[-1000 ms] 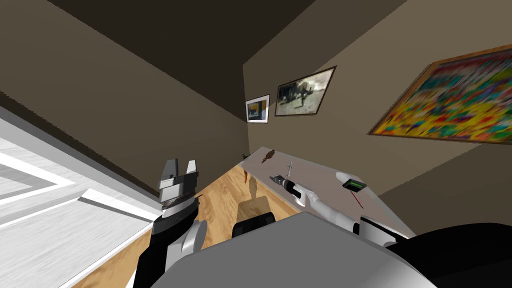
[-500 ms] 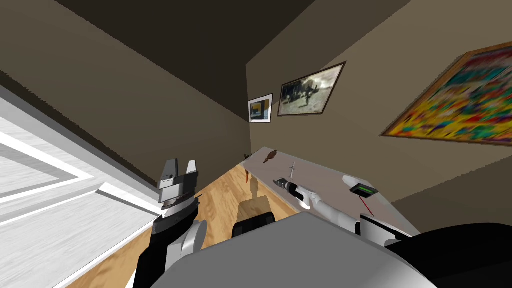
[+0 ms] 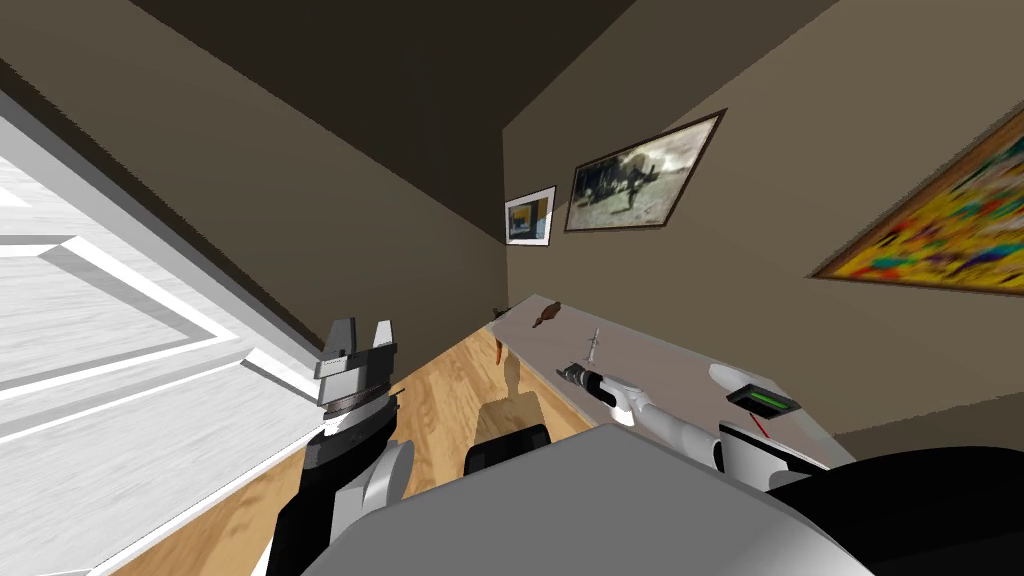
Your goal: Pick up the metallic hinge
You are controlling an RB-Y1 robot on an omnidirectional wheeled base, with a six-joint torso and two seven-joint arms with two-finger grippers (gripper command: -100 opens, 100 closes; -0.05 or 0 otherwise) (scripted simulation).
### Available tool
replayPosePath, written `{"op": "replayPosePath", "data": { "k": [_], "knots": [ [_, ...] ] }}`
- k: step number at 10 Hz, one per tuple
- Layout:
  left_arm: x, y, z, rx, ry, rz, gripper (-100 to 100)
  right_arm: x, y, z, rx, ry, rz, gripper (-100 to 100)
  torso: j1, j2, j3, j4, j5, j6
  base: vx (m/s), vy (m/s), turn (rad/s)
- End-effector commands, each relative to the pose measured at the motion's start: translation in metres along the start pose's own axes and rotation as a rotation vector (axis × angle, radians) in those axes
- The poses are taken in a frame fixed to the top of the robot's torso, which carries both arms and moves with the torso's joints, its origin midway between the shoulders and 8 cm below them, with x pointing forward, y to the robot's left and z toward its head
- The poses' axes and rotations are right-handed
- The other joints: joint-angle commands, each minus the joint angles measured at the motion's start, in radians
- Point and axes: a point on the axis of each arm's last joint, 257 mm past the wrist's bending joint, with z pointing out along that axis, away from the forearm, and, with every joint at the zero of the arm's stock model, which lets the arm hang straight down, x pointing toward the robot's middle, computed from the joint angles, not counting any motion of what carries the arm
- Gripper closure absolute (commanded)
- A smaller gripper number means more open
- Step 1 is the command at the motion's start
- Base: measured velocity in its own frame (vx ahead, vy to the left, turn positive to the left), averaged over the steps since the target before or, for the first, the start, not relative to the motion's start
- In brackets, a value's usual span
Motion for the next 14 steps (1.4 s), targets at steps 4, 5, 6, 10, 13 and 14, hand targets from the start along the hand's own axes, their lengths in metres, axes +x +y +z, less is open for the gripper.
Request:
{"op": "replayPosePath", "data": {
  "k": [4,5,6,10,13,14],
  "knots": [
    [0.000,0.000,0.000,0.000,0.000,0.000,0,0.043,-0.033,-0.010,0.058,0.096,-0.069,-100,0.001,0.001,0.000,0.000,0.000,0.000,0.002,-0.005,0.077],
    [0.000,0.000,0.000,0.000,0.000,0.000,0,0.047,-0.037,-0.012,0.066,0.105,-0.068,-100,0.001,0.001,0.000,0.000,0.000,0.000,0.001,-0.007,0.079],
    [0.000,0.000,0.000,0.000,0.000,0.000,0,0.062,-0.047,-0.017,0.082,0.139,-0.095,-100,0.000,0.001,0.000,0.000,0.000,0.000,-0.001,-0.005,0.122],
    [0.000,0.000,0.000,0.000,0.000,0.000,0,0.098,-0.070,-0.032,0.122,0.219,-0.139,-100,0.001,0.001,0.000,0.000,0.000,0.000,-0.002,-0.006,0.082],
    [0.000,0.000,0.000,0.000,0.000,0.000,0,0.126,-0.087,-0.047,0.149,0.284,-0.172,-100,0.000,0.001,0.001,0.000,0.000,0.000,-0.008,-0.008,0.091],
    [0.000,0.000,0.000,0.000,0.000,0.000,0,0.126,-0.087,-0.047,0.149,0.284,-0.172,-100,0.001,0.001,0.001,0.000,0.000,0.000,-0.005,-0.004,0.050]
  ]
}}
